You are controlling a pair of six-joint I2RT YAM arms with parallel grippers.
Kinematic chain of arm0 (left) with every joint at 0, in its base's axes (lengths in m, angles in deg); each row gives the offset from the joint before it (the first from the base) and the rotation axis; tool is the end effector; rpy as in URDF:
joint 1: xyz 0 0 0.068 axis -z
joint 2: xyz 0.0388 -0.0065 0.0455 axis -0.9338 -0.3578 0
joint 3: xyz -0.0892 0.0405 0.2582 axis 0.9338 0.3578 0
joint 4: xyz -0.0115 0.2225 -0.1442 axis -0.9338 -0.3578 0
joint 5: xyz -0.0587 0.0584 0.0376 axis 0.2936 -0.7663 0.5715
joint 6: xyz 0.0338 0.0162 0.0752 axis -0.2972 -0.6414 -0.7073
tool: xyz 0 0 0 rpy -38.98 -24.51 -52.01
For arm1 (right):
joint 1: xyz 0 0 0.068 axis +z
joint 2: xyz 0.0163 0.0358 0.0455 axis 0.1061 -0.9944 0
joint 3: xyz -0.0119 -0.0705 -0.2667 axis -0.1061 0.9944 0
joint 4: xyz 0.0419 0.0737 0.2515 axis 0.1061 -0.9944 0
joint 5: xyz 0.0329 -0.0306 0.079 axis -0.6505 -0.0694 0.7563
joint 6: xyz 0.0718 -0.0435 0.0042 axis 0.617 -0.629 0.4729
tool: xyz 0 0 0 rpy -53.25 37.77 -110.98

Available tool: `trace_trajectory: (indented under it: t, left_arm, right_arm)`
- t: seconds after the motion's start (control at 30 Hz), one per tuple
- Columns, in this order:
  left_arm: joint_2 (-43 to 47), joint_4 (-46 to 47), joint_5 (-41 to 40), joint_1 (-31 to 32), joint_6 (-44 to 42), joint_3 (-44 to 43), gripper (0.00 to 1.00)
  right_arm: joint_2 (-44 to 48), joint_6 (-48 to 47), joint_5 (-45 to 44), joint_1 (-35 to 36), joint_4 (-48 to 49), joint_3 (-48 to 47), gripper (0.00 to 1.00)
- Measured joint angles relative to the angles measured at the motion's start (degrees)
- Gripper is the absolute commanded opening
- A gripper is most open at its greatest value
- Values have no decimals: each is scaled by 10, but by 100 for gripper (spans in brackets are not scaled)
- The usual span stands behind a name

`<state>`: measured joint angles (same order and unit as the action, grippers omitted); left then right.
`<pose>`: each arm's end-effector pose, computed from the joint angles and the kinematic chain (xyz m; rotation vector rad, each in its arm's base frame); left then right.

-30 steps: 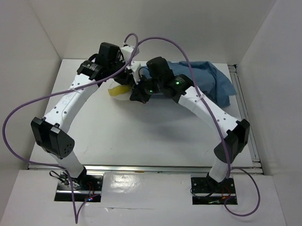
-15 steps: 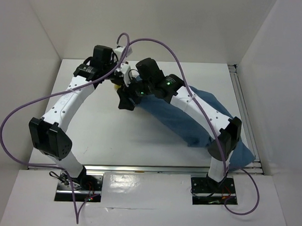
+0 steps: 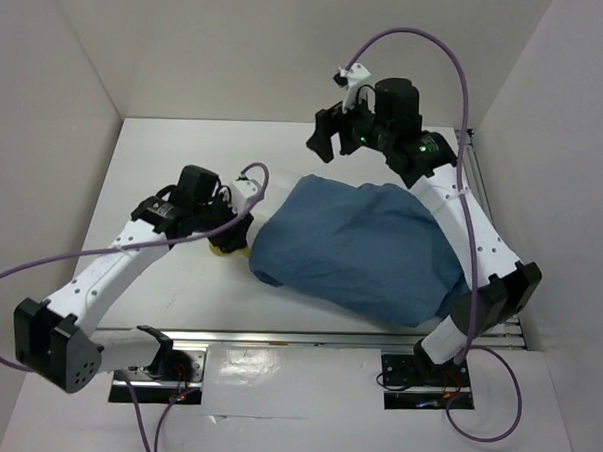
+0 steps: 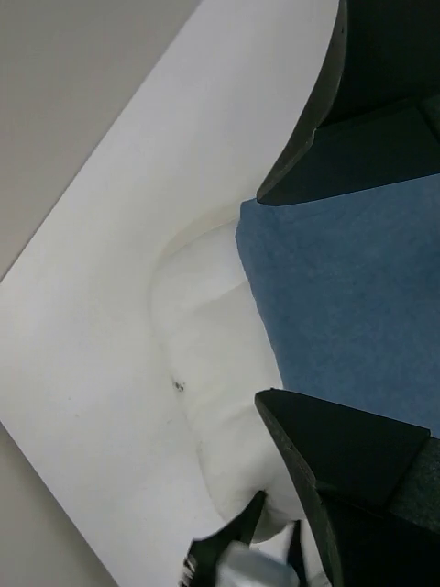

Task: Put the pillow into the pillowcase

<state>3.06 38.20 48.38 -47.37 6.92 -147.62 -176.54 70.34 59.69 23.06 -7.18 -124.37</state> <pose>0.2626 -0.1286 0.2855 0.8124 2.2327 -0.4598 0.3303 0.2074 0.4501 -0.7667 1.7558 0.5320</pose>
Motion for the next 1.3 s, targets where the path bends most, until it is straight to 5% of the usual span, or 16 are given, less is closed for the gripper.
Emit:
trace_trajectory:
  t: [0.1, 0.23, 0.47, 0.87, 1.13, 1.27, 1.3]
  left_arm:
    - [59, -24, -2, 35, -41, 26, 92]
    - [103, -12, -37, 72, -63, 25, 100]
    - [-51, 32, -122, 62, -61, -124, 100]
    - [-506, -67, 27, -96, 28, -488, 100]
    - [-623, -121, 98, -129, 55, -582, 99]
    - [-625, -119, 127, -131, 53, -576, 67]
    - [-625, -118, 138, -132, 53, -573, 12]
  right_arm:
    - [-27, 24, 52, -61, -13, -4, 83]
    - [-106, 45, 143, -116, -59, -24, 82]
    - [-157, 69, 239, -124, -113, 24, 82]
    - [-169, 90, 298, -126, -114, 17, 82]
    - [-183, 92, 306, -133, -114, 14, 82]
    - [-195, 93, 314, -139, -114, 11, 82]
    - [-199, 95, 315, -141, -114, 11, 82]
